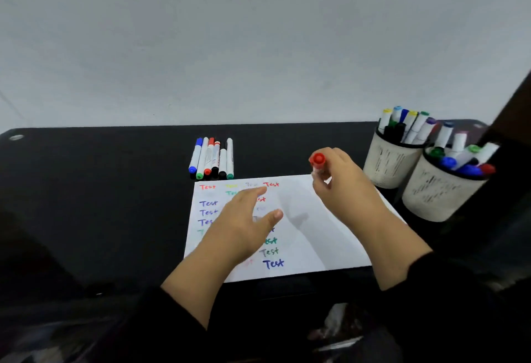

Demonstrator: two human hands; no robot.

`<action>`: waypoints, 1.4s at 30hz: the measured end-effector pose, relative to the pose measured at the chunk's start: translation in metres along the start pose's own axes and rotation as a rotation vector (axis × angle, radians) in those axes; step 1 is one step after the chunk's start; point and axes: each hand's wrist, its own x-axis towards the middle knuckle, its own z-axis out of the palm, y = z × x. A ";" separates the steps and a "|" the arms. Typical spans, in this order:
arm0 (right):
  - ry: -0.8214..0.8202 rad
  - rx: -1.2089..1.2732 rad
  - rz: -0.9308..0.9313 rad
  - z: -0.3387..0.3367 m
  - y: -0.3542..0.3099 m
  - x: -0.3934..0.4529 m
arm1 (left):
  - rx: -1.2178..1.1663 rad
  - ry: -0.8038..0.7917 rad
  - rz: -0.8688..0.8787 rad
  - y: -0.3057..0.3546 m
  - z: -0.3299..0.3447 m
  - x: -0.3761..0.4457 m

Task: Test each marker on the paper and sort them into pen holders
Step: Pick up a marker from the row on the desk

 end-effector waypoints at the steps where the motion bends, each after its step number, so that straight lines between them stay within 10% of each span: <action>1: 0.016 0.029 0.036 -0.008 0.005 -0.002 | 0.015 -0.039 0.020 0.003 0.006 0.003; 14: 0.273 0.092 0.262 -0.107 0.073 -0.030 | 0.315 -0.212 0.131 0.023 0.064 0.031; 42: 0.169 -0.295 0.296 -0.114 0.118 0.008 | 0.314 -0.186 0.093 0.021 0.070 0.035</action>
